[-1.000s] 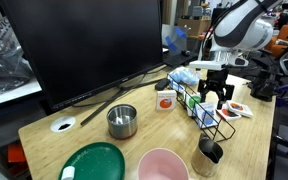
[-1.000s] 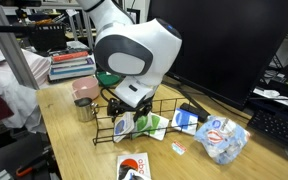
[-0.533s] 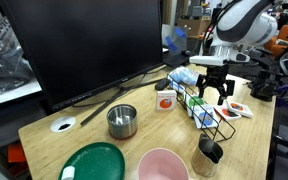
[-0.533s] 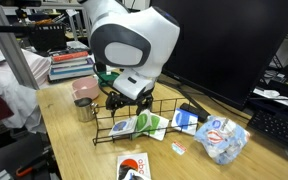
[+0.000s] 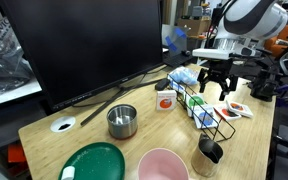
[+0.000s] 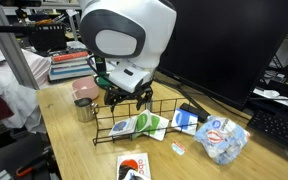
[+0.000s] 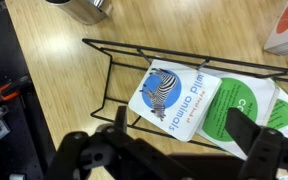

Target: Take the book near to the silver cup and put it in the black rack

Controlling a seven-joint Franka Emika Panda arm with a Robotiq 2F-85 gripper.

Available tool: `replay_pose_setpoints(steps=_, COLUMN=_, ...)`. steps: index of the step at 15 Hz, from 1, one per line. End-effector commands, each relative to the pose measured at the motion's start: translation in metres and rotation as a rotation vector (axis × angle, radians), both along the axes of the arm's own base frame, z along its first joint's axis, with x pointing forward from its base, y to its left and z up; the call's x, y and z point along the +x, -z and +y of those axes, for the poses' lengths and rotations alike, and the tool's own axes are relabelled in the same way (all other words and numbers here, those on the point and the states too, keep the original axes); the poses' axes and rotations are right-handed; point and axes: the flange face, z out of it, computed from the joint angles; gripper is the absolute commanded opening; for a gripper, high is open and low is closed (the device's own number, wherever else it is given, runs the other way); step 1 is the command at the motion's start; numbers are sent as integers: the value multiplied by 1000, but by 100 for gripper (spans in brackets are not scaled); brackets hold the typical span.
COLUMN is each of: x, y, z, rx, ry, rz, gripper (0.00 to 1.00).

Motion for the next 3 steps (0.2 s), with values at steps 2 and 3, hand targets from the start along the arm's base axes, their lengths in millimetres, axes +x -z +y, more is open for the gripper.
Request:
replay_pose_setpoints(steps=2, x=0, y=-1, z=0, rx=0, ry=0, rz=0, gripper=100)
replay_pose_setpoints(steps=3, x=0, y=-1, z=0, rx=-1, ry=0, rz=0, gripper=100)
